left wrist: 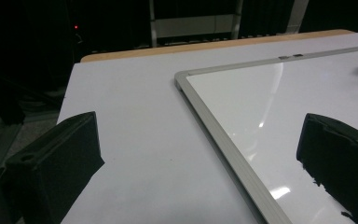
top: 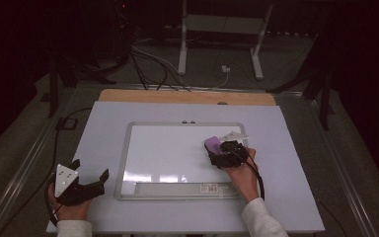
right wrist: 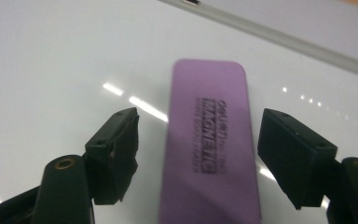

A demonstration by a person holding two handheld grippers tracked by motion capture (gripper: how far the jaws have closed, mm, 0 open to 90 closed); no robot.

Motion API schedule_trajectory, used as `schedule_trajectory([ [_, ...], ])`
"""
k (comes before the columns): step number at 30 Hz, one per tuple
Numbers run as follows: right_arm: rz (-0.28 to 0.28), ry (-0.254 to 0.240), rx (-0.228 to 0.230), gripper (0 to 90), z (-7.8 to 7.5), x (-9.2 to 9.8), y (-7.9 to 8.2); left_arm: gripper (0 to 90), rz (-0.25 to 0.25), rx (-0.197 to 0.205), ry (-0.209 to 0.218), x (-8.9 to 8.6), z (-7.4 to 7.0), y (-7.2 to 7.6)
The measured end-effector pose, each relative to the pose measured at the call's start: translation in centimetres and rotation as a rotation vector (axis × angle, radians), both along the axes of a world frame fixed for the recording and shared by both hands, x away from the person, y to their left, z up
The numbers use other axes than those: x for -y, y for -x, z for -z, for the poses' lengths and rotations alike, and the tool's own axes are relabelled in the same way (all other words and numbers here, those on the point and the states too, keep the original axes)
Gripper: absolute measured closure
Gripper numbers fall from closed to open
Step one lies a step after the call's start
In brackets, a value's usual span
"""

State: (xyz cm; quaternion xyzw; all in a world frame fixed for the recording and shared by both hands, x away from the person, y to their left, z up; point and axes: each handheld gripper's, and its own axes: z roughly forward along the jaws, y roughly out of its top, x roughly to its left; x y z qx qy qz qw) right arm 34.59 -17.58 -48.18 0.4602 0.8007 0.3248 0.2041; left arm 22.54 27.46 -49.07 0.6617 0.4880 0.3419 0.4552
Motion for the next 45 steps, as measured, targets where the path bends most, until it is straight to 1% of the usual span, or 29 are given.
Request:
schedule_trajectory([
  [2, -0.018, 0.012, 0.007, 29.4, 0.1, -0.3, 0.1, 0.6, 0.001, 0.001, 0.000, 0.0, 0.0, 0.0],
  [4, -0.029, 0.015, 0.002, 29.4, 0.2, -0.4, 0.1, 0.6, 0.000, 0.000, 0.001, 0.0, 0.0, 0.0],
  [7, -0.032, 0.021, -0.008, 29.6, 0.5, -0.5, 0.0, 0.6, -0.003, 0.003, 0.003, 0.0, 0.0, 0.0],
  [10, -0.034, 0.026, -0.007, 30.1, 0.7, -0.5, -0.1, 0.6, -0.001, 0.000, 0.002, 0.0, 0.0, 0.0],
  [20, -0.039, 0.035, -0.011, 31.1, 0.7, -0.4, -0.2, 0.6, 0.000, 0.000, 0.001, 0.1, 0.0, 0.0],
  [25, -0.033, 0.039, -0.009, 31.6, 0.7, -0.3, -0.3, 0.6, 0.000, 0.000, 0.002, 0.1, 0.0, 0.0],
  [28, -0.028, 0.051, -0.007, 31.9, 0.7, -0.2, -0.4, 0.6, 0.000, 0.000, 0.002, 0.1, 0.0, 0.0],
  [30, -0.020, 0.059, -0.009, 31.9, 0.6, 0.0, -0.5, 0.6, 0.001, 0.000, 0.002, 0.1, 0.0, 0.0],
  [36, 0.005, 0.059, -0.021, 32.2, 0.7, 0.5, -0.9, 0.6, 0.000, -0.001, 0.001, 0.0, 0.0, 0.0],
  [39, 0.009, 0.075, -0.024, 34.3, 0.7, 0.5, -1.0, 0.6, 0.000, -0.001, 0.000, 0.0, 0.0, 0.0],
  [45, 0.018, 0.076, -0.041, 38.1, 0.6, 0.8, -1.3, 0.6, 0.000, -0.002, 0.000, 0.0, 0.0, 0.0],
])
